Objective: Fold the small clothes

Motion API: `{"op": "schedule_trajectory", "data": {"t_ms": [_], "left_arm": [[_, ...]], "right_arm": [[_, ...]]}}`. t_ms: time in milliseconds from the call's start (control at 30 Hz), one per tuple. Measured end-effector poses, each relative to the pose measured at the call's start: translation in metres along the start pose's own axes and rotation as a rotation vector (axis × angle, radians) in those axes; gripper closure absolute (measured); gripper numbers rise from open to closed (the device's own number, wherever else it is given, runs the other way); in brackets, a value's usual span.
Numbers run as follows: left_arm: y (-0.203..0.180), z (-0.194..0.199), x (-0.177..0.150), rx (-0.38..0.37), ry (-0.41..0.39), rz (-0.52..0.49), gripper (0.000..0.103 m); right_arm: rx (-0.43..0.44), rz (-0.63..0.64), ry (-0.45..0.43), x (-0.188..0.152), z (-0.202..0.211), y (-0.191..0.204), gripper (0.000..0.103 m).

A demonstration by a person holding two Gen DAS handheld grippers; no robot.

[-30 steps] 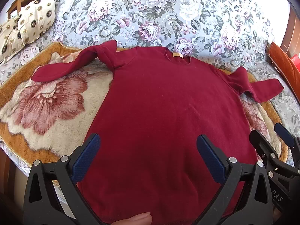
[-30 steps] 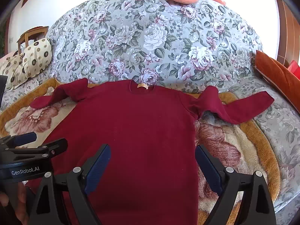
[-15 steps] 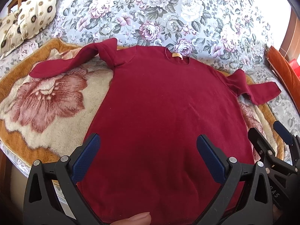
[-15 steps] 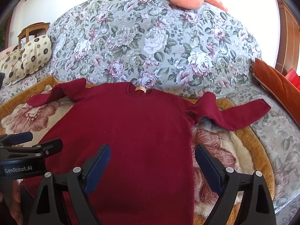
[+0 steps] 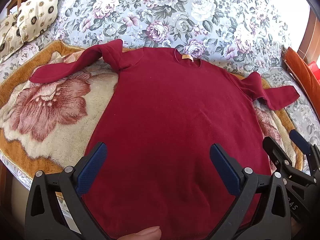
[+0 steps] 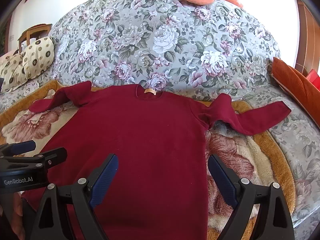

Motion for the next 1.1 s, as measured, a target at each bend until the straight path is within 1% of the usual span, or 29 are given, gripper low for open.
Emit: {"op": "schedule_trajectory", "data": {"t_ms": [700, 967, 1033, 1100], "left_arm": [[0.0, 0.0, 0.0, 0.001, 0.0, -0.003, 0.0], [0.005, 0.0, 0.003, -0.023, -0.001, 0.03, 0.0], [0.008, -0.003, 0.004, -0.017, 0.012, 0.04, 0.0], [0.01, -0.007, 0.005, 0.004, 0.031, 0.047, 0.0]], "right_arm": [[-0.002, -0.011, -0.008, -0.001, 0.002, -0.002, 0.013], [-0.002, -0.011, -0.001, -0.001, 0.003, -0.005, 0.013], [-0.008, -0.004, -0.003, -0.001, 0.003, -0.004, 0.013], [-0.013, 0.003, -0.003, -0.002, 0.004, -0.003, 0.013]]}}
Point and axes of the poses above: each gripper's, at about its wrist camera, not at the fingertips, and z roughly against the way its jaws point, y to its left, x to its top, the point moved 1 cm from there along -z, roughly the way its jaws point, and after that the axes turned 3 degrees about -z, right-handed, at the moved point
